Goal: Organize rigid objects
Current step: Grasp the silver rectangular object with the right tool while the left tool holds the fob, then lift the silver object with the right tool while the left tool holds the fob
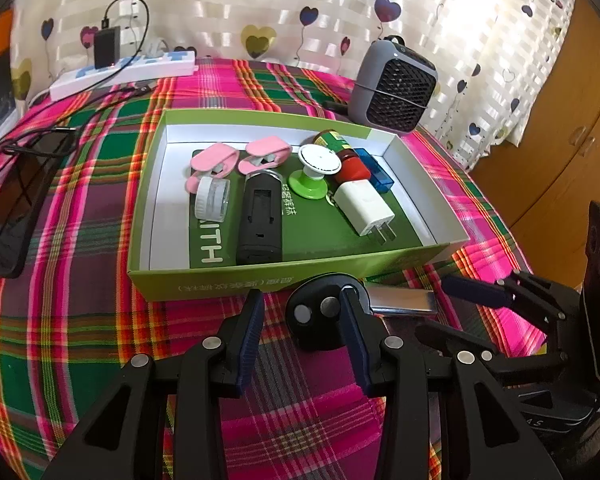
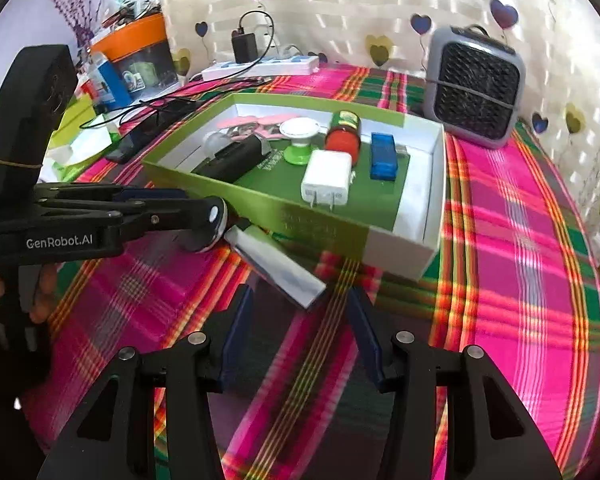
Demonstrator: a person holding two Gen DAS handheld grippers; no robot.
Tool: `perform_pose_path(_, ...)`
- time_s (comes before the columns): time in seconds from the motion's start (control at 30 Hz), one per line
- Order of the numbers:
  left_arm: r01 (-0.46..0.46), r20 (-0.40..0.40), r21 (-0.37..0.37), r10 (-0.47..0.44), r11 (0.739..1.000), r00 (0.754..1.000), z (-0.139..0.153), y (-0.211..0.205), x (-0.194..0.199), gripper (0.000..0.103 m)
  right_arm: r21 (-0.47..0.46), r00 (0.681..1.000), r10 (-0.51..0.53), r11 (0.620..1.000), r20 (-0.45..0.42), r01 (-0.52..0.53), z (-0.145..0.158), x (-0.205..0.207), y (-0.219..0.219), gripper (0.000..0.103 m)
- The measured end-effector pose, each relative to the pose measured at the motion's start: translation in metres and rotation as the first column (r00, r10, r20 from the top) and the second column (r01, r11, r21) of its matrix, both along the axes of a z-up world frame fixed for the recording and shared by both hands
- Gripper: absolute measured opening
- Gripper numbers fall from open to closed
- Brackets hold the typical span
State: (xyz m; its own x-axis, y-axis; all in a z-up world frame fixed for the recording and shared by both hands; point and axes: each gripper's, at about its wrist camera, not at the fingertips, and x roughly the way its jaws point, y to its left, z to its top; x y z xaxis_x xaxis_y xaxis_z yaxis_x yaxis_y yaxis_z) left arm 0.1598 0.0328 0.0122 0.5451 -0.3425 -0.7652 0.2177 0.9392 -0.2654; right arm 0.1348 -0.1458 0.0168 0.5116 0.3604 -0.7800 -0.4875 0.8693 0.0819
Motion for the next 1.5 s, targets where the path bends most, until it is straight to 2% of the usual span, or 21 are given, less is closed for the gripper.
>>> perform_pose_path(0.1,-0.001,0.000,0.000,0.001,1.000,1.000,0.000,0.000,0.000,0.038,0.007,0.999,0.026,1.000,0.026,-0.026,0.002,0.005,0.005,0.050)
perform_pose_path(0.2,0.001,-0.001,0.000,-0.001,1.000,1.000,0.000,-0.001,0.000,0.038,0.004,0.999,0.052,0.999,0.009,-0.052,-0.002,0.011,0.010,0.050)
perform_pose_path(0.4,0.005,-0.004,-0.004,-0.005,1.000,1.000,0.000,-0.001,0.000,0.038,-0.049,0.994,0.113,0.992,0.007,-0.113,-0.008,0.017,0.023,0.050)
perform_pose_path(0.73,0.021,-0.021,-0.029,-0.022,0.999,1.000,-0.001,-0.003,0.002,0.038,-0.057,0.991,0.133,0.990,0.006,-0.132,-0.009,0.018,0.025,0.050)
perform_pose_path(1.2,0.025,-0.026,-0.027,-0.026,0.999,0.999,-0.002,-0.003,0.005,0.038,-0.065,0.991,0.134,0.989,0.008,-0.134,-0.008,0.003,0.016,0.030)
perform_pose_path(1.5,0.059,-0.027,-0.020,-0.060,0.998,0.998,-0.002,-0.012,0.005,0.038,-0.055,0.997,0.076,0.996,0.001,-0.076,-0.007,-0.012,0.004,0.024)
